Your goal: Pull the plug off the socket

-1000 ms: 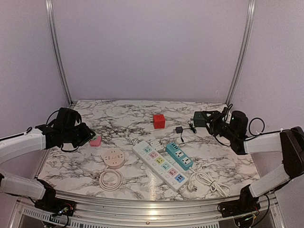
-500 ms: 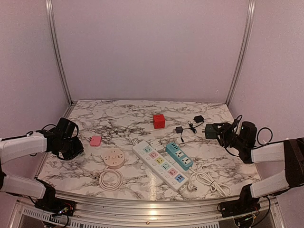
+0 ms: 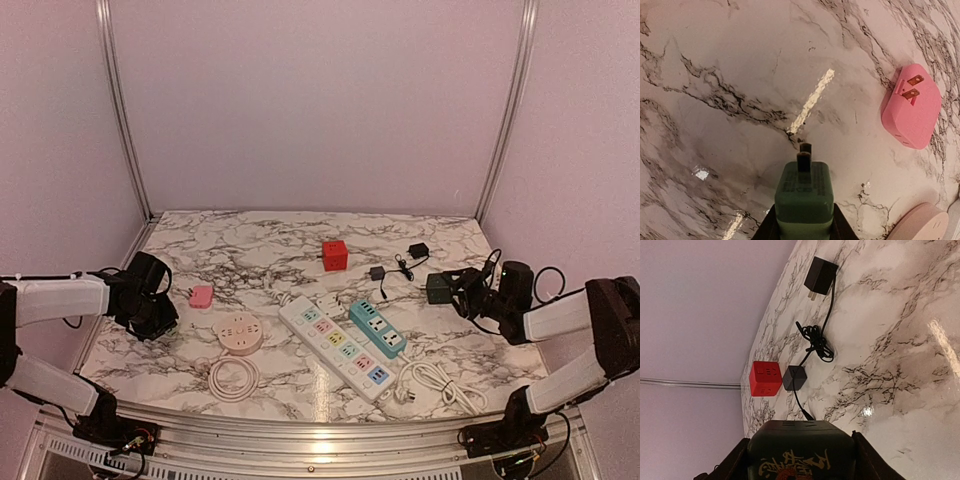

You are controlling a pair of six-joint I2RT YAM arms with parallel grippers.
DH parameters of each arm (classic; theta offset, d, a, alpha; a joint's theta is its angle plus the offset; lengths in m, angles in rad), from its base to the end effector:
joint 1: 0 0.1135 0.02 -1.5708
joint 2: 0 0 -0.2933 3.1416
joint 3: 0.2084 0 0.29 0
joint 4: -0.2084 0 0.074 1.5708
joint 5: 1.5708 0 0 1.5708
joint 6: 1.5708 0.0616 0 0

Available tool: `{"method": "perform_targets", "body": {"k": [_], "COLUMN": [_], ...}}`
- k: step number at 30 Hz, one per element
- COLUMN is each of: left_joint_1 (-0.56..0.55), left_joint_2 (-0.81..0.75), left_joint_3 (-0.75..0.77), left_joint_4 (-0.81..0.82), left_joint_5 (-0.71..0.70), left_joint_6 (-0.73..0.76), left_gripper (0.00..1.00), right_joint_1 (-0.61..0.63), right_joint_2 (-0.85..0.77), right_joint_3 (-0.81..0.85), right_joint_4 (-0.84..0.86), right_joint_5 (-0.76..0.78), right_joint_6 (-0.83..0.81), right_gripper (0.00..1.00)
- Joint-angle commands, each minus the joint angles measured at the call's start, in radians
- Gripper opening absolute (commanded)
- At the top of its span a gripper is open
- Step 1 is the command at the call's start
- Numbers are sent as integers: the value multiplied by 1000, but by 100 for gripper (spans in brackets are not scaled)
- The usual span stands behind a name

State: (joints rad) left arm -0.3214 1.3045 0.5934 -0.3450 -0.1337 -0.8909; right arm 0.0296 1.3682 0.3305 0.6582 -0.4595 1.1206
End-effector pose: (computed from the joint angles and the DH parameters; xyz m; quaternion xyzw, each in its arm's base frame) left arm 0.2525 -0.0754 0.1392 -0.2874 0.9213 -0.0916 0.2455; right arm 0.2759 0.0355 0.1391 0.3090 0.7553 0.4553 0.3559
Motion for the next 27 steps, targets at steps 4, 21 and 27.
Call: {"method": "perform_targets", "body": {"k": [4,21,27], "left_joint_1": [5,5,5], "left_joint_2": [33,-13,-57], "left_joint_3": [17,44,104], "left_joint_4": [-26,-15,-51], "left_joint_5": [-4,44,54], "left_joint_6": [3,74,122], "left_gripper": [31,71,86], "right_joint_1": [-7,-8,-8], "right_joint_2": [34,93,127], "right_joint_3": [-6,-41,-42], "right_joint_4": [56,78,79], "right_joint_5": [-10,9,12], "right_joint_6": [-23,-54,-70], "right_gripper": [6,9,13]}}
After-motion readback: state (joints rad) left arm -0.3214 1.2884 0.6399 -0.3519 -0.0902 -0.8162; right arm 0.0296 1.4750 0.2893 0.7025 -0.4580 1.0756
